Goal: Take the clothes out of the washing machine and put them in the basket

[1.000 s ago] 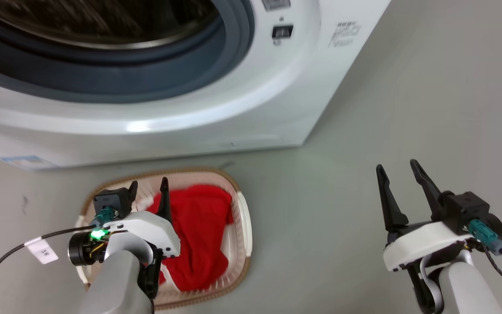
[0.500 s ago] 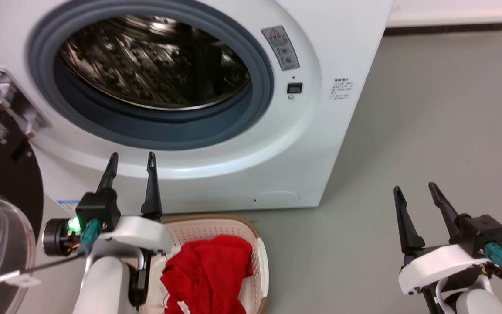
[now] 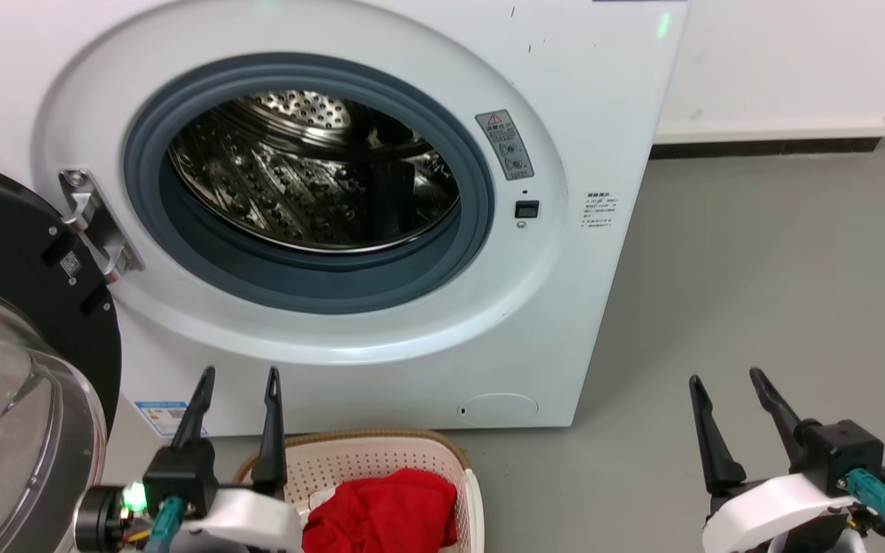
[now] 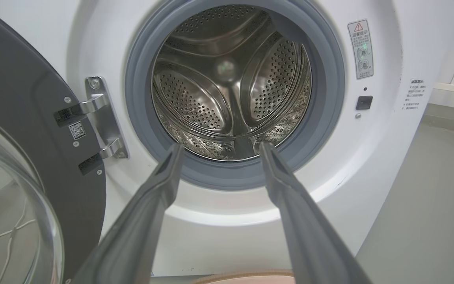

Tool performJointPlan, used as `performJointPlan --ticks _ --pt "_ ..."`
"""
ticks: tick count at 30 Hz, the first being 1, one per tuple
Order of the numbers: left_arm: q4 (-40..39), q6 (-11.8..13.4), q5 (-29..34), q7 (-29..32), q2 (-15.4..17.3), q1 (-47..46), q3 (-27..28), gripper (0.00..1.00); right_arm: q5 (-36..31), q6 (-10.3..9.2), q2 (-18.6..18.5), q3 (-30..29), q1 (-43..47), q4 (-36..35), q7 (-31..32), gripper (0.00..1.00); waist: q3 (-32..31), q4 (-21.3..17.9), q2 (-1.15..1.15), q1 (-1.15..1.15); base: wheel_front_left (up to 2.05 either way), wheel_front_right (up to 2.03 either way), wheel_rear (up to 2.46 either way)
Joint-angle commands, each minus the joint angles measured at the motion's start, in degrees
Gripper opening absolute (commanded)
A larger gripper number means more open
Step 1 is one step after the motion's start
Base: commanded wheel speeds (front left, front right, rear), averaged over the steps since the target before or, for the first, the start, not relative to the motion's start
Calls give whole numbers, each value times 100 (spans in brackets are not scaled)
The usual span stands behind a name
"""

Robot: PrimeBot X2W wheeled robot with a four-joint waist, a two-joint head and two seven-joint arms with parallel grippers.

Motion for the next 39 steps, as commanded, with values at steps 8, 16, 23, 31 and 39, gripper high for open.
performJointPlan --ticks 8,16,23,31,39 --pt "-186 129 -7 -14 -36 527 -60 100 28 -4 4 63 254 -129 68 100 -215 -36 0 1 0 0 0" --pt "-223 177 -48 -15 -46 602 -106 100 26 -4 4 62 273 -160 92 100 -233 -12 0 1 0 0 0" --pt "-237 183 -54 -15 16 566 -114 100 41 -4 4 63 295 -154 90 100 -234 -5 0 1 0 0 0" --pt "-56 130 -402 134 -25 500 -42 0 422 0 -1 71 271 -39 105 0 -232 3 0 1 0 0 0" --pt "-1 29 -1367 359 -45 402 48 0 1444 0 -62 33 135 95 195 0 -219 20 0 1 0 0 0"
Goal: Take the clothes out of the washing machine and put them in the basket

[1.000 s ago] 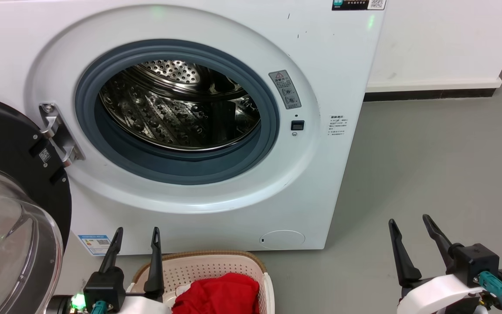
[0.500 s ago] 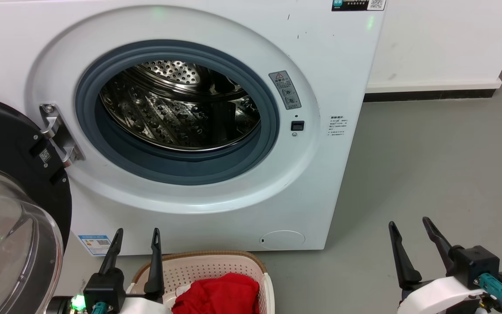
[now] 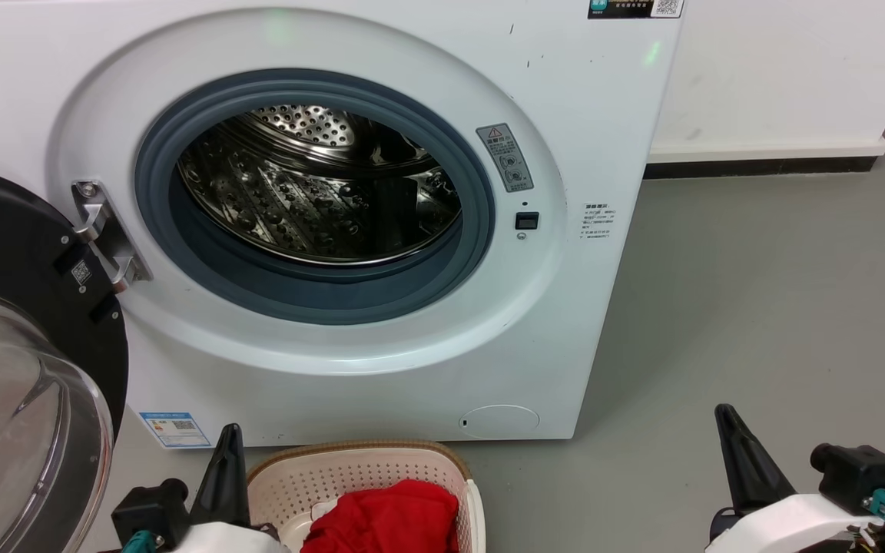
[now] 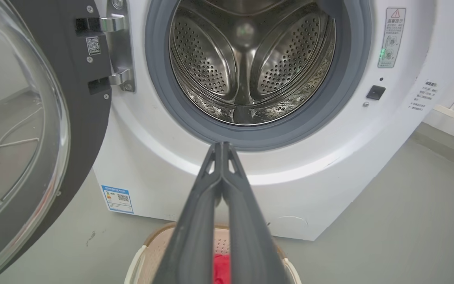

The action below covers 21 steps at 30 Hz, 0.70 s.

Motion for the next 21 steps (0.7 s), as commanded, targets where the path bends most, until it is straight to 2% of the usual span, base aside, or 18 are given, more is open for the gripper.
performJointPlan --ticks 1,21 --pt "-59 -47 -346 68 -3 -200 48 0 370 0 -47 -16 -185 -39 21 0 3 4 0 0 0 0 0" --pt "68 -251 -2244 503 -44 -414 238 0 2322 -1 -113 -96 -415 189 190 0 34 43 0 0 0 0 0"
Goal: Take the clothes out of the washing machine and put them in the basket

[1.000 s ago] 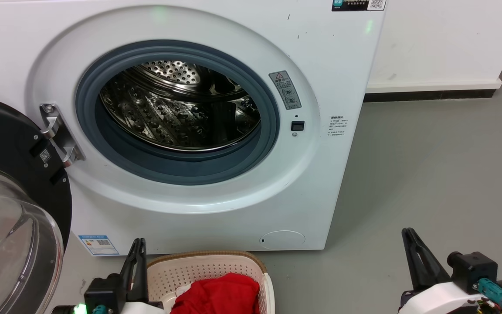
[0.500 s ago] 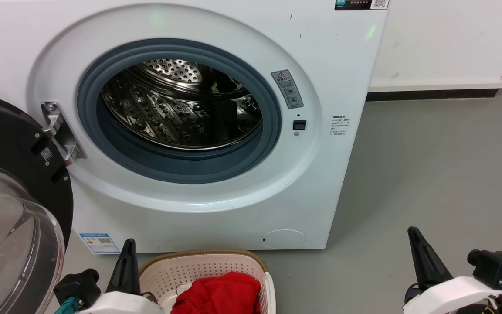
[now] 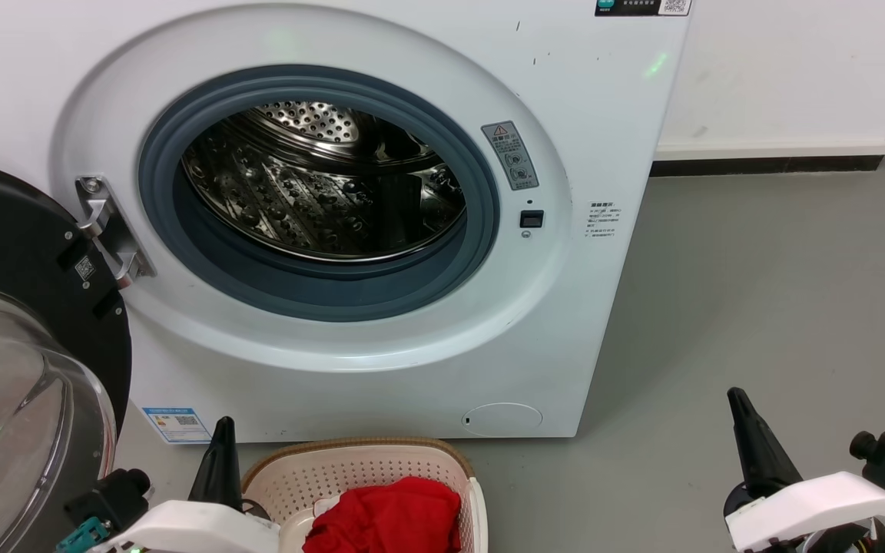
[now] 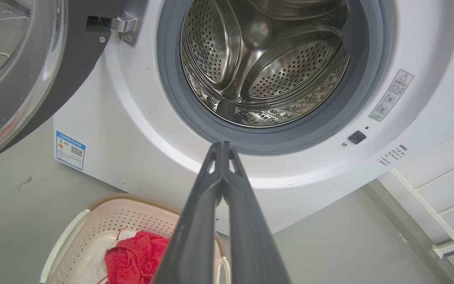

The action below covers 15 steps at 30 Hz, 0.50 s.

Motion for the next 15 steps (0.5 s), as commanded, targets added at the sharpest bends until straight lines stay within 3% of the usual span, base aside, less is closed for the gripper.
performJointPlan --ticks 1,15 --pt "-47 -36 -209 44 3 -189 39 0 221 0 -48 -24 -172 -38 21 0 2 3 0 0 0 0 0" --pt "47 -163 -1357 323 -21 -324 167 0 1386 0 -69 -95 -306 98 142 0 25 32 0 0 0 0 0"
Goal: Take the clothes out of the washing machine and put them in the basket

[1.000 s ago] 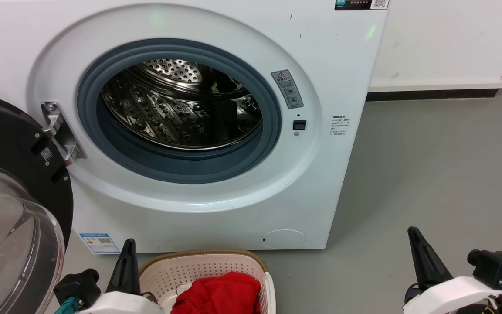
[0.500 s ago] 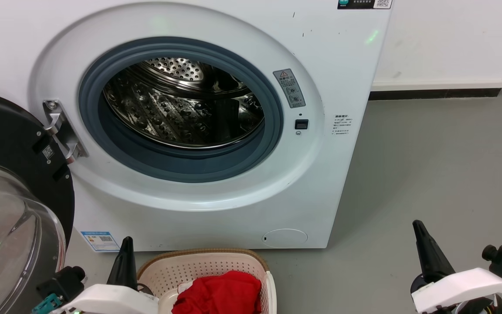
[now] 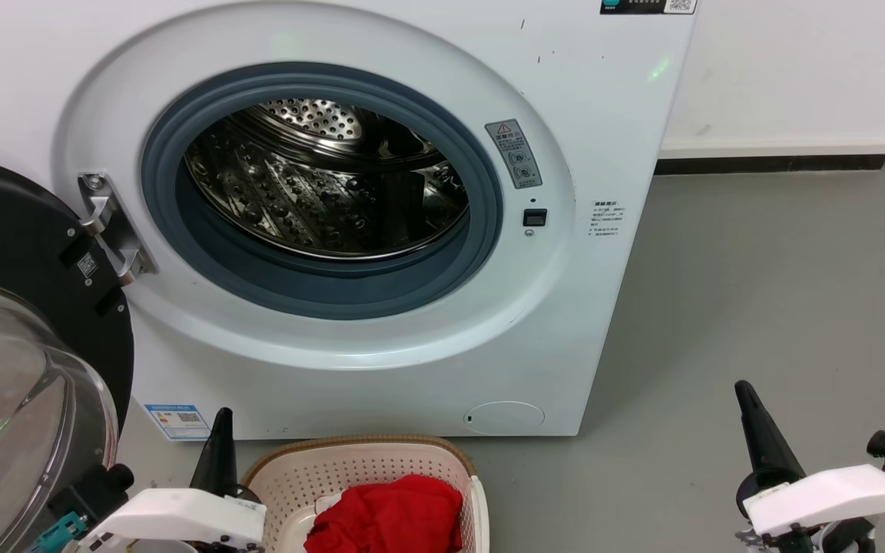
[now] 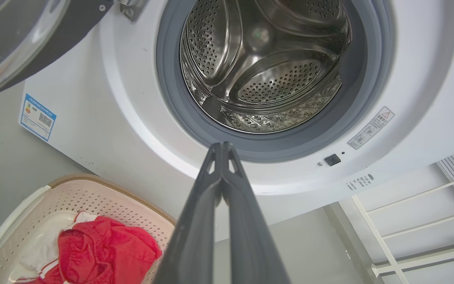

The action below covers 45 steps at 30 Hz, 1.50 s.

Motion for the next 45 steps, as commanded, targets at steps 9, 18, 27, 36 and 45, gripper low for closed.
performJointPlan --ticks 9,18,27,36,45 --pt "12 -111 -771 184 -2 -224 105 0 791 0 -48 -67 -223 45 87 0 15 20 0 0 0 0 0" --pt "62 -179 -1379 336 -16 -300 176 0 1396 0 -50 -119 -298 118 157 0 30 38 0 0 0 0 0" --pt "109 -243 -1930 468 -30 -360 234 0 1943 0 -49 -169 -361 186 231 0 44 56 0 0 0 0 0" --pt "157 -301 -2449 598 -41 -430 295 0 2455 0 -44 -217 -420 254 299 0 59 75 0 0 0 0 0" --pt "195 -346 -2869 704 -52 -471 344 0 2871 0 -38 -260 -473 307 358 0 72 91 0 0 0 0 0"
